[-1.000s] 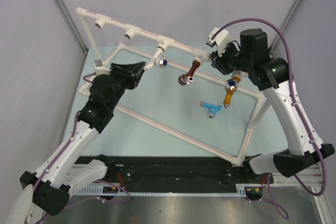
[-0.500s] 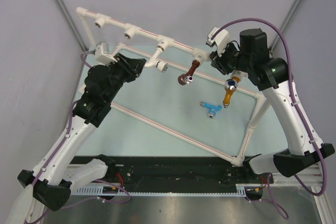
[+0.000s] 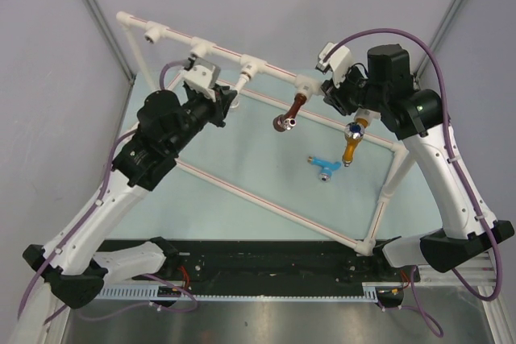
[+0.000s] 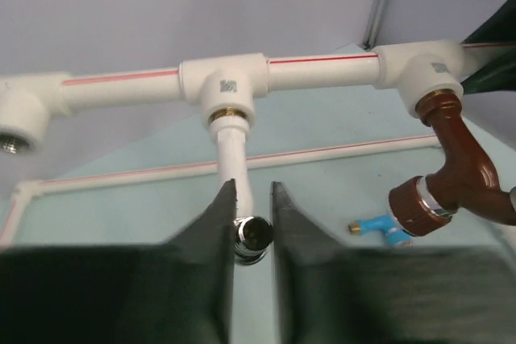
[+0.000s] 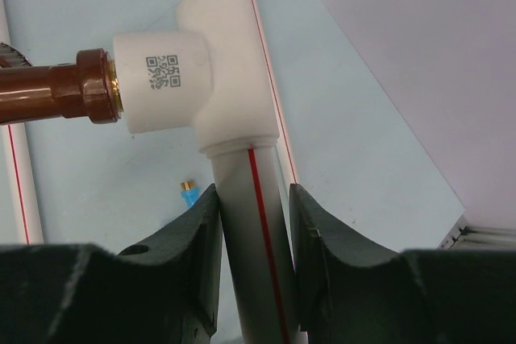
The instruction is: Install the water faucets
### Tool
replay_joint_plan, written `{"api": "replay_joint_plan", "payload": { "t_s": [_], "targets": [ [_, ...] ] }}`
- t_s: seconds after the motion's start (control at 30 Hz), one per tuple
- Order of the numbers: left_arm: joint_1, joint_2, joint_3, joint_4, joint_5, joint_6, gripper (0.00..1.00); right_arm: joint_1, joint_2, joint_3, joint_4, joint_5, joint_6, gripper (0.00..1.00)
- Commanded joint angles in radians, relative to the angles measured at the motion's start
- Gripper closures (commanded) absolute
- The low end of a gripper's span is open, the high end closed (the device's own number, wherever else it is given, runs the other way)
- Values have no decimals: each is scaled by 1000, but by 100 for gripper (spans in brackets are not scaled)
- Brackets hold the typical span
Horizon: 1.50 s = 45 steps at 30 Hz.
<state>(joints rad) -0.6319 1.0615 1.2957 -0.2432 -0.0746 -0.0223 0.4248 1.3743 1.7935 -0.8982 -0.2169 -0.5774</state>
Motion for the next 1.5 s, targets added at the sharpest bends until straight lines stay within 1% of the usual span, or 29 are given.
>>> {"api": "replay_joint_plan", "payload": {
  "t_s": [0.0, 0.03, 0.17, 0.23, 0.33, 0.47, 0.67, 0.7, 0.77, 0.8, 0.87, 0.9, 0.97, 1.0, 1.03, 1.1, 1.13, 1.17, 1.2, 1.23, 1.27, 1.3, 1.33, 1.37, 1.4, 1.43, 1.47],
  "targets": [
    [-86, 44, 82, -44, 4, 286, 95, 8, 9, -2, -47, 71, 91, 100],
    [-98, 52, 88, -51, -11, 332, 94, 9, 9, -3, -47, 71, 91, 100],
    [-172, 87, 120, -116, -27, 424, 93, 9, 6, -3, -47, 76, 91, 100],
    [-196, 107, 140, -136, -22, 455, 86, 9, 8, -3, -48, 76, 93, 100],
    [-244, 129, 154, -159, -30, 475, 80, 11, 9, -2, -50, 77, 93, 100],
    [-281, 146, 169, -188, -48, 481, 80, 12, 9, -3, -50, 77, 91, 100],
    [-322, 169, 195, -266, 7, 495, 63, 14, 12, -2, -47, 74, 91, 100],
    [-325, 173, 201, -278, 12, 490, 57, 15, 14, -2, -48, 76, 91, 100],
    [-334, 183, 208, -307, 22, 481, 50, 15, 16, 0, -47, 76, 93, 100],
    [-336, 193, 217, -318, 28, 472, 45, 15, 16, 0, -47, 77, 93, 100],
    [-344, 202, 229, -335, 45, 449, 39, 15, 16, 0, -48, 77, 91, 100],
    [-344, 203, 244, -335, 53, 420, 31, 17, 16, 0, -47, 79, 91, 100],
    [-344, 195, 272, -323, 61, 383, 23, 17, 14, 0, -48, 79, 91, 100],
    [-344, 180, 281, -311, 50, 331, 17, 17, 16, 0, -47, 79, 91, 100],
    [-344, 164, 307, -270, -20, 224, 8, 17, 17, 0, -47, 80, 93, 100],
    [-341, 129, 318, -219, -92, 139, 3, 17, 17, 1, -48, 80, 93, 100],
    [-336, 114, 321, -202, -105, 58, 0, 17, 22, 0, -48, 79, 93, 100],
    [-331, 85, 320, -171, -108, 29, 0, 17, 20, 0, -48, 80, 94, 100],
    [-310, 68, 315, -154, -111, -32, 0, 17, 20, 0, -48, 80, 94, 100],
    [-293, 54, 301, -140, -122, -133, 0, 17, 19, 1, -48, 79, 94, 100],
    [-272, 40, 294, -128, -123, -186, 0, 17, 23, 1, -48, 79, 94, 100],
    [-220, 14, 286, -125, -122, -239, 0, 17, 23, 1, -48, 79, 93, 100],
    [-191, 2, 262, -122, -116, -349, 0, 17, 25, 3, -48, 77, 93, 100],
    [-158, -15, 243, -113, -103, -407, 0, 15, 25, 3, -47, 77, 93, 100],
    [-93, -49, 220, -102, -88, -459, 0, 19, 26, 3, -48, 77, 93, 100],
    [-62, -67, 168, -90, -71, -554, 0, 17, 25, 3, -48, 76, 91, 100],
    [-34, -83, 142, -68, -36, -592, 0, 17, 23, 3, -45, 76, 91, 100]
  ]
}}
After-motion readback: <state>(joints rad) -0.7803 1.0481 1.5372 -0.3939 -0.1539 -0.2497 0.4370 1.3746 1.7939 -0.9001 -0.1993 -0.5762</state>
